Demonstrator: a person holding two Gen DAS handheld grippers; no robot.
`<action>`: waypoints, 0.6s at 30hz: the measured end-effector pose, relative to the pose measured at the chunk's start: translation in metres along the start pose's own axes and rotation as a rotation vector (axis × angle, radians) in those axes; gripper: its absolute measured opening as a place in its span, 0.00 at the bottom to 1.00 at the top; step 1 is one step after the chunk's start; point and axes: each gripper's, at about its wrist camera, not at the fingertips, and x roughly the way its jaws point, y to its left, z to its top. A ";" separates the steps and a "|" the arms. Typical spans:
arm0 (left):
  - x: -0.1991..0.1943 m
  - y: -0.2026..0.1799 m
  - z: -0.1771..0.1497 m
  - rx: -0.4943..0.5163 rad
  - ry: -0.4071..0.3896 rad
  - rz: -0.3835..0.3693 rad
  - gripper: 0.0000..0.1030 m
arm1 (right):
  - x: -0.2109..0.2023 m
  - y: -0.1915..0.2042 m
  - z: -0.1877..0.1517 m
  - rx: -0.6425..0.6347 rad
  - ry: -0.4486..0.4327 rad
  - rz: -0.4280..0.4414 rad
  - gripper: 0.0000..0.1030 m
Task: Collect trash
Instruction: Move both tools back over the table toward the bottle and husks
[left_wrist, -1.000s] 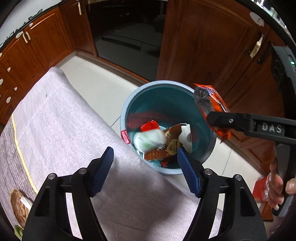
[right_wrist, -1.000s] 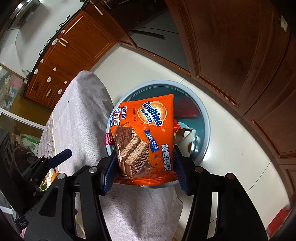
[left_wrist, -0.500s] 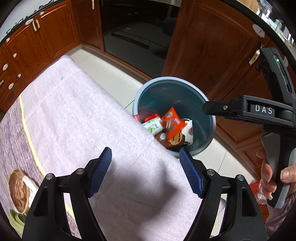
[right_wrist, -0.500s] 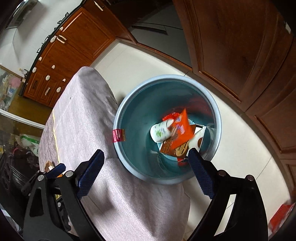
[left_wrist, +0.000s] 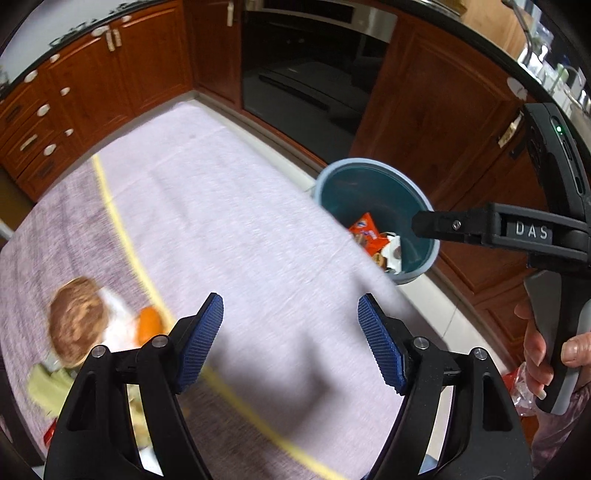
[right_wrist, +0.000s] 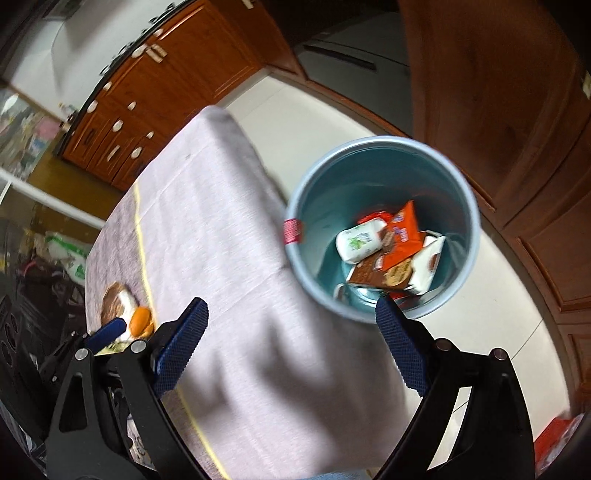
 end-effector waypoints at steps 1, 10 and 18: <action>-0.005 0.006 -0.003 -0.009 -0.006 0.005 0.74 | 0.000 0.007 -0.003 -0.010 0.002 0.003 0.86; -0.048 0.068 -0.051 -0.082 -0.037 0.083 0.74 | 0.005 0.077 -0.034 -0.123 0.033 0.021 0.85; -0.082 0.127 -0.111 -0.141 -0.046 0.183 0.74 | 0.019 0.138 -0.068 -0.220 0.082 0.039 0.85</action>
